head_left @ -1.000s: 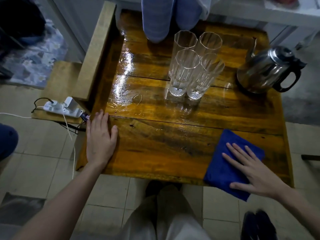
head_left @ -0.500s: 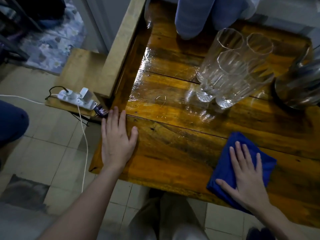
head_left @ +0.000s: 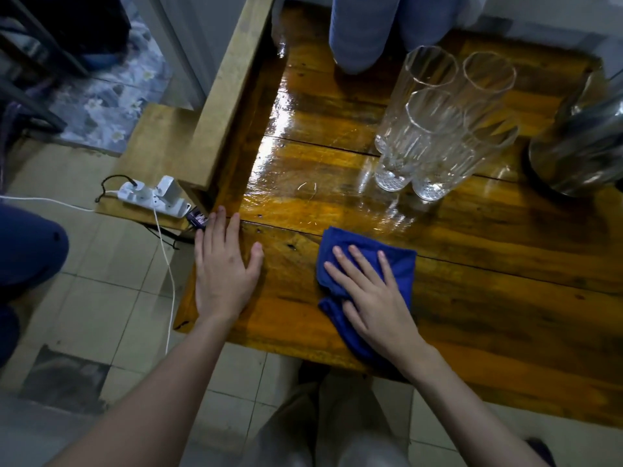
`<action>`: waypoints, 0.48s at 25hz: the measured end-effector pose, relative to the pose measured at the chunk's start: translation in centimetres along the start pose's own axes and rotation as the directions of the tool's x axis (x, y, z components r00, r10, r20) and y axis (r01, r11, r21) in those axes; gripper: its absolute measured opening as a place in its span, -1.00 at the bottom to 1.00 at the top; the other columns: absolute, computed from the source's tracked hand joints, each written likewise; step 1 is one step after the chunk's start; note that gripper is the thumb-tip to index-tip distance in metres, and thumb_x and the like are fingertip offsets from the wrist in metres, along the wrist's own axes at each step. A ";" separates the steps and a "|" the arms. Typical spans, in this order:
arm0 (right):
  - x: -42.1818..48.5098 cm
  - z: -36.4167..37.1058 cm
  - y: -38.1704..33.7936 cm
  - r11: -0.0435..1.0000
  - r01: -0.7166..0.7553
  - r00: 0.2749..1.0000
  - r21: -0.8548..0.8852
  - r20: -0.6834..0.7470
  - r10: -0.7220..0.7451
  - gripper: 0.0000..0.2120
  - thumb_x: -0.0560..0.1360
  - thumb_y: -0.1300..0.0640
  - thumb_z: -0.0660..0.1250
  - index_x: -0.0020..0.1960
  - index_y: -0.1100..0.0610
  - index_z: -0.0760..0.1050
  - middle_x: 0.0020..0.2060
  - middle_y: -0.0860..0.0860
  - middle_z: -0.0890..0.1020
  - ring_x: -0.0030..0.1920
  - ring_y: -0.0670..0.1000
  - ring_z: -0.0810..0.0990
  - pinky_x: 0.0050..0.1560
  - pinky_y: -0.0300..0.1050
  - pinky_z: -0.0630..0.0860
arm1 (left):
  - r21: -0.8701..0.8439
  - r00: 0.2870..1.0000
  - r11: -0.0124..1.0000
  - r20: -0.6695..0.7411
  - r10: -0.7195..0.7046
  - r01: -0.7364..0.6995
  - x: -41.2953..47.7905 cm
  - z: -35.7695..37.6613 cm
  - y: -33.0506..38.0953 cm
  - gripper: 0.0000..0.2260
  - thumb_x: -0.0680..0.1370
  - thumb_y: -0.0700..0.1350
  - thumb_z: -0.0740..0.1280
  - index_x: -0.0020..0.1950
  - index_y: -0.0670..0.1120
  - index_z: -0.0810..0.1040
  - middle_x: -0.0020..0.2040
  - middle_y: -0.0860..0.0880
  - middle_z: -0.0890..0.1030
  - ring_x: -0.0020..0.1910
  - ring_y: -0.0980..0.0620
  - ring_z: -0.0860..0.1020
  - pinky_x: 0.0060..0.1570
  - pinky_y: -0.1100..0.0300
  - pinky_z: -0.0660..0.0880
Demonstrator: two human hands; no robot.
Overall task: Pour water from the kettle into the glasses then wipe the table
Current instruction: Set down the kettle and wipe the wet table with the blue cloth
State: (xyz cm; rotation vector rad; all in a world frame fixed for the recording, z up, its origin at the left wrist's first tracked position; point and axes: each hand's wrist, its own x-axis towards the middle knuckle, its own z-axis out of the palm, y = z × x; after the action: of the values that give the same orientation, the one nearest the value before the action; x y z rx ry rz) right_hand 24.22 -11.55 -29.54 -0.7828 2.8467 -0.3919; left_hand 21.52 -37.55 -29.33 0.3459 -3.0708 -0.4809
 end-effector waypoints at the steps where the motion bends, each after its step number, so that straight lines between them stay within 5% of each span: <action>1: -0.9 -0.3 0.8 0.999 0.047 0.999 -0.002 0.027 -0.047 -0.44 0.59 -0.01 0.11 0.58 -0.03 0.13 0.59 -0.03 0.10 0.59 0.01 -0.01 0.55 0.19 -0.11 | 0.001 1.000 1.000 0.006 -0.001 0.001 0.0 0.0 0.0 -0.44 0.60 0.16 0.06 0.55 -0.07 0.17 0.58 -0.08 0.14 0.57 -0.03 0.07 0.53 -0.08 0.01; 4: -5.1 -1.2 4.1 0.999 0.034 0.997 -0.035 0.067 -0.032 -0.39 0.59 -0.10 0.13 0.60 -0.06 0.06 0.60 -0.03 0.05 0.60 0.02 -0.02 0.55 0.19 -0.09 | 0.010 1.000 1.000 0.002 0.001 -0.001 -0.1 0.0 0.1 -0.44 0.60 0.16 0.05 0.55 -0.08 0.17 0.58 -0.08 0.14 0.57 -0.04 0.07 0.53 -0.10 0.03; 9: -13.3 -4.2 12.0 0.919 -0.395 0.918 -0.014 0.025 0.395 -0.28 0.56 -0.34 -0.05 0.61 -0.01 0.01 0.61 -0.03 -0.03 0.60 0.03 -0.06 0.51 0.32 -0.04 | 0.009 1.000 1.000 -0.001 0.006 -0.006 -0.1 0.0 0.1 -0.45 0.61 0.15 0.05 0.55 -0.08 0.17 0.58 -0.10 0.14 0.57 -0.04 0.06 0.53 -0.09 0.01; 12: -13.3 -4.9 13.3 0.846 -0.533 0.845 -0.030 0.030 0.534 -0.20 0.52 -0.43 -0.15 0.61 0.02 -0.03 0.61 -0.03 -0.09 0.60 0.01 -0.12 0.51 0.33 -0.10 | 0.009 1.000 1.000 -0.011 0.007 -0.007 -0.1 -0.1 0.0 -0.45 0.61 0.14 0.05 0.54 -0.10 0.19 0.57 -0.11 0.16 0.56 -0.06 0.07 0.53 -0.09 0.01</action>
State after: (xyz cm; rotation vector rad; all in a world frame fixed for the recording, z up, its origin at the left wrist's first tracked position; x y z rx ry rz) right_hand 28.04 7.41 -27.66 0.0277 2.8693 -0.2574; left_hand 21.60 -37.52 -29.21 0.3367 -3.0632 -0.4630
